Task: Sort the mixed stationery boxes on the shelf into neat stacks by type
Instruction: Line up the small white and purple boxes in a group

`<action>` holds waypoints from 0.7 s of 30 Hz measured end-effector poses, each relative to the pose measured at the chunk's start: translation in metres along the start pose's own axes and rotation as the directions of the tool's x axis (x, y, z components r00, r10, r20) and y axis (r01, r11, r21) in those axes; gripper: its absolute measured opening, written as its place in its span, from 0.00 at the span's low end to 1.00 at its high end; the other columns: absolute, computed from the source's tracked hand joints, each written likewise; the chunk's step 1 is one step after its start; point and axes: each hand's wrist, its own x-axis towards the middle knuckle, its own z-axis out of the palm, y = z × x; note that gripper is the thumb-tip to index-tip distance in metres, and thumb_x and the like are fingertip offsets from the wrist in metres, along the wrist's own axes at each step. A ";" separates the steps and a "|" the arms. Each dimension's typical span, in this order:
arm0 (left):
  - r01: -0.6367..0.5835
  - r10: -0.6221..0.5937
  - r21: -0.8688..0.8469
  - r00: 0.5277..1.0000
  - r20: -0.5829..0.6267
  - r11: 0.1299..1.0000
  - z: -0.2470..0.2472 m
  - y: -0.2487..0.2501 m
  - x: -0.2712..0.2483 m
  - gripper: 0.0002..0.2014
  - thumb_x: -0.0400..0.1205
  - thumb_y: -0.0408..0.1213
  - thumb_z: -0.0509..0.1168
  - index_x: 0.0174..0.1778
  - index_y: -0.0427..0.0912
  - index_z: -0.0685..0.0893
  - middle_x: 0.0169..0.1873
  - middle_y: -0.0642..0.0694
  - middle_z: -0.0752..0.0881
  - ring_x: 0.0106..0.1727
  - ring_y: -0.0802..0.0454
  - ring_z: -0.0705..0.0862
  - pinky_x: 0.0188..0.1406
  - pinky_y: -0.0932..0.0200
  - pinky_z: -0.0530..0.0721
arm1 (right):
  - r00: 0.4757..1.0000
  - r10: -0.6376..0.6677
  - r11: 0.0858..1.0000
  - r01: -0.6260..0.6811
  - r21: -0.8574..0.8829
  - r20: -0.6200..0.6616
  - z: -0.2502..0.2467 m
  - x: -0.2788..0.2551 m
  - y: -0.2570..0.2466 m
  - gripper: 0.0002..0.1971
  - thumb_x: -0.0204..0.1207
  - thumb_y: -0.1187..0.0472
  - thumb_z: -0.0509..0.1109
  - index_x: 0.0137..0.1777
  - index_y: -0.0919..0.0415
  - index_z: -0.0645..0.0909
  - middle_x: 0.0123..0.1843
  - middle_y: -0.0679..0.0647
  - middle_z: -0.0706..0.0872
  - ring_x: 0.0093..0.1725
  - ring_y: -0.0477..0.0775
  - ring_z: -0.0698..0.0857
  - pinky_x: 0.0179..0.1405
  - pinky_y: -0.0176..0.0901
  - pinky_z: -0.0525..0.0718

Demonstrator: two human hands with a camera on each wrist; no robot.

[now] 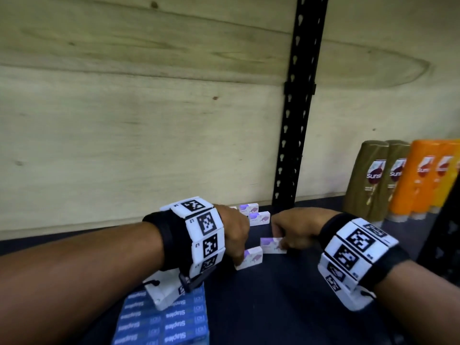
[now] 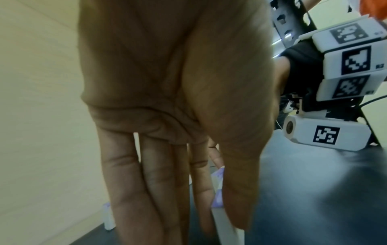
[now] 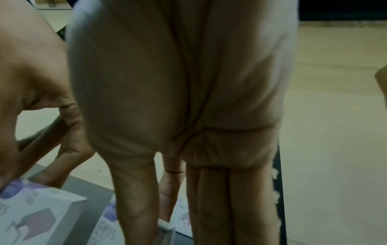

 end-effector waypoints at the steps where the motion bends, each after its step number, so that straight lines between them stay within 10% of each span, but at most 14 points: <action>1: -0.014 0.014 -0.023 1.000 0.008 1.000 0.000 0.004 -0.004 0.06 0.81 0.41 0.69 0.51 0.48 0.82 0.43 0.52 0.79 0.42 0.56 0.77 0.26 0.72 0.70 | 1.000 -0.006 1.000 0.006 -0.002 0.019 0.001 -0.006 -0.001 0.06 0.82 0.63 0.68 0.54 0.64 0.82 0.56 0.64 0.86 0.44 0.51 0.77 0.32 0.40 0.72; 5: -0.044 0.048 -0.084 0.998 0.041 0.996 0.005 0.018 -0.021 0.16 0.81 0.39 0.69 0.64 0.39 0.84 0.44 0.51 0.79 0.43 0.55 0.78 0.33 0.66 0.76 | 0.998 0.000 1.000 0.000 -0.009 0.066 0.006 -0.032 -0.006 0.11 0.83 0.63 0.68 0.62 0.68 0.83 0.46 0.56 0.80 0.32 0.48 0.74 0.19 0.31 0.69; 21: -0.066 0.066 -0.055 0.998 0.012 0.996 0.017 0.041 -0.060 0.15 0.80 0.42 0.69 0.61 0.44 0.84 0.43 0.54 0.80 0.42 0.56 0.78 0.44 0.62 0.78 | 0.999 0.010 0.994 -0.014 0.111 0.043 0.028 -0.085 0.002 0.06 0.80 0.53 0.72 0.54 0.47 0.78 0.49 0.43 0.84 0.52 0.49 0.83 0.52 0.45 0.81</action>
